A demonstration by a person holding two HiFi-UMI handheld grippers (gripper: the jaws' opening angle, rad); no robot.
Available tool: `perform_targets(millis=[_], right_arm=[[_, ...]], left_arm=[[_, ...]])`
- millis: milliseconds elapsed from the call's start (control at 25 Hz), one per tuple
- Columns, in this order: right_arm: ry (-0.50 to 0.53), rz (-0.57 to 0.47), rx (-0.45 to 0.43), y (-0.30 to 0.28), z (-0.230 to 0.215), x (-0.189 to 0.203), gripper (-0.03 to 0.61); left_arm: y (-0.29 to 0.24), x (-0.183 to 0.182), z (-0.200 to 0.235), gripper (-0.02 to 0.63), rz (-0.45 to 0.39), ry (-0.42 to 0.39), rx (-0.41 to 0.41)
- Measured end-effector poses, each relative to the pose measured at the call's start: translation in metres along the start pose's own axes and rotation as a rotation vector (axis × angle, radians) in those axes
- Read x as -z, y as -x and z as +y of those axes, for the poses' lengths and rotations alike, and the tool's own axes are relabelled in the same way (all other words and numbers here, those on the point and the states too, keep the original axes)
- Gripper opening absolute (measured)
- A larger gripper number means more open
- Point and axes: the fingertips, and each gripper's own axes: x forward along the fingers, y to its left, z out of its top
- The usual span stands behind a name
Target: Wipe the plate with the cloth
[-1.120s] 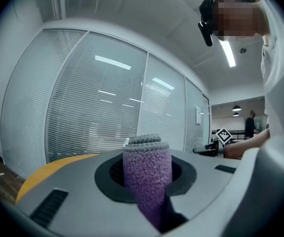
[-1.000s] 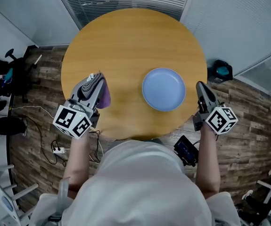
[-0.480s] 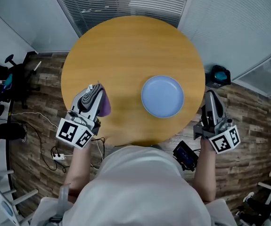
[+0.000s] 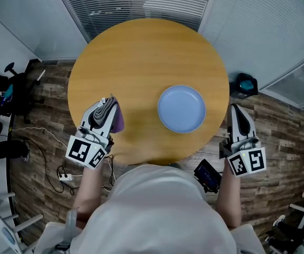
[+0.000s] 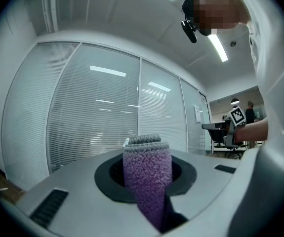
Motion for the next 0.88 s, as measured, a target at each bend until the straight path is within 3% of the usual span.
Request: perform_targets(millis=[880], right_arm=[[-0.041,0.020,0.053,-0.0003,-0.0077,0.0020,0.018]], left_arm=[[-0.0065,-0.0005,0.0038,0.078,0.009,-0.015,-0.031]])
